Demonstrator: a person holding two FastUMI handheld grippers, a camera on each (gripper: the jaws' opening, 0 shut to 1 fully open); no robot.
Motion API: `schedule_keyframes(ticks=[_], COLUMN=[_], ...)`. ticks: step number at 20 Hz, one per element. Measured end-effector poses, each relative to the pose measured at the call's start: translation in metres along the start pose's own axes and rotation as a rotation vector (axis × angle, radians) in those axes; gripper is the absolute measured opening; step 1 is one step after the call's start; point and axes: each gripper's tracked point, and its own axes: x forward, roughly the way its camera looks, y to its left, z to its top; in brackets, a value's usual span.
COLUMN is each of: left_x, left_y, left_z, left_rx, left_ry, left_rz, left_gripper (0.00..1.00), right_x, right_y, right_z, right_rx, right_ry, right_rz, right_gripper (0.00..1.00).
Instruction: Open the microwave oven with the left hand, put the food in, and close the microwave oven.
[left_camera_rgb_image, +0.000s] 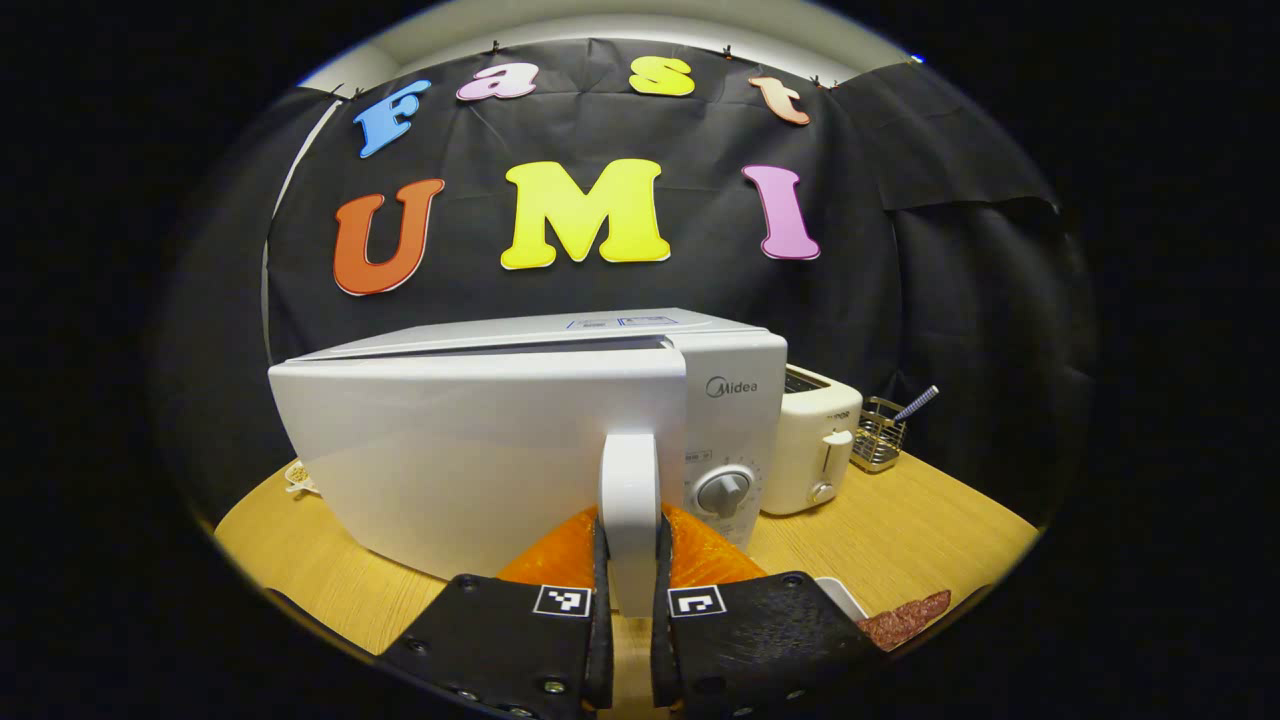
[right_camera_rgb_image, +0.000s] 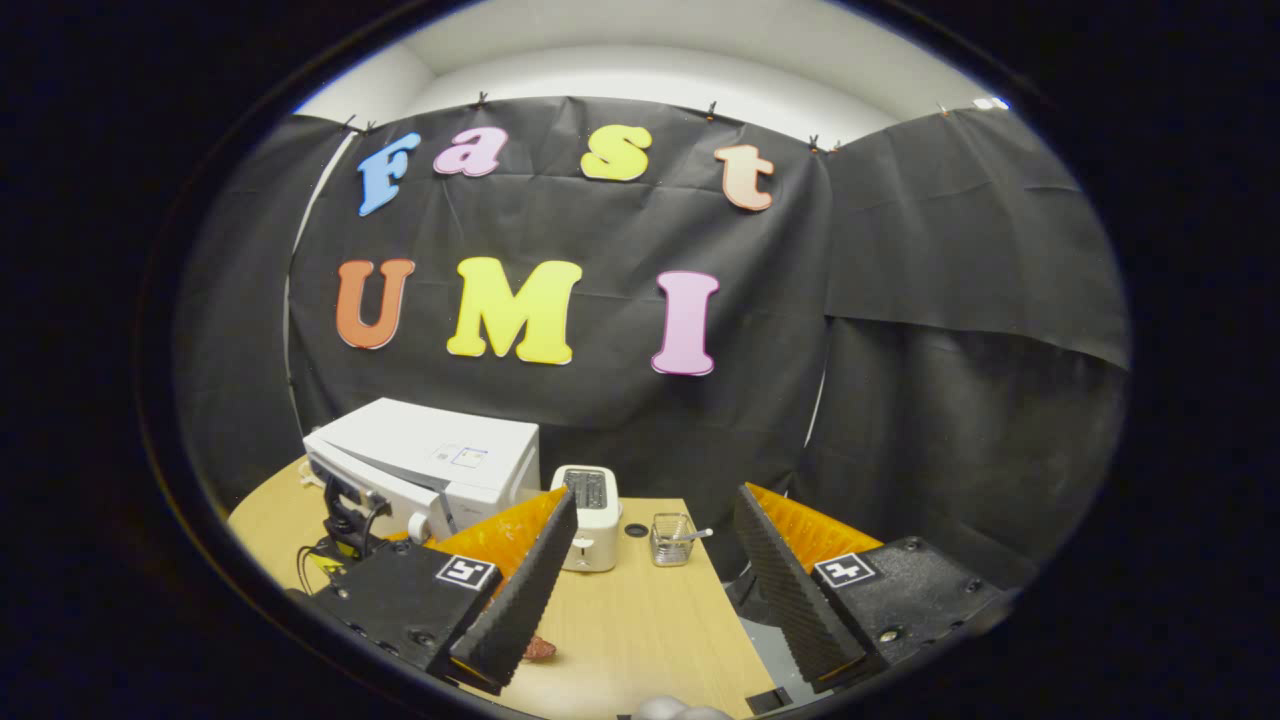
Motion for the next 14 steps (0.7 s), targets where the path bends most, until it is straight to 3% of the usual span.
schedule_keyframes(ticks=[6,7,8,9,14], left_x=[-0.063,-0.074,-0.084,-0.094,-0.14], left_y=[0.021,0.026,0.031,0.037,0.074], left_z=[-0.016,-0.019,-0.022,-0.025,-0.039], left_rx=[0.01,0.009,0.01,0.012,0.009], left_ry=[0.044,0.049,0.053,0.057,0.088], left_rz=[-0.007,-0.002,0.002,0.009,0.066], left_gripper=[0.14,0.14,0.15,0.15,0.14], right_x=[-0.009,-0.011,-0.015,-0.017,-0.034], right_y=[0.052,0.059,0.068,0.076,0.113], right_z=[-0.006,-0.002,0.001,0.001,-0.001], right_rx=[0.01,0.012,0.01,0.008,0.015], right_ry=[0.009,0.001,-0.006,-0.009,-0.007], right_rz=[0.121,0.137,0.154,0.17,0.242], right_gripper=[1.0,0.91,0.91,1.0,1.0])
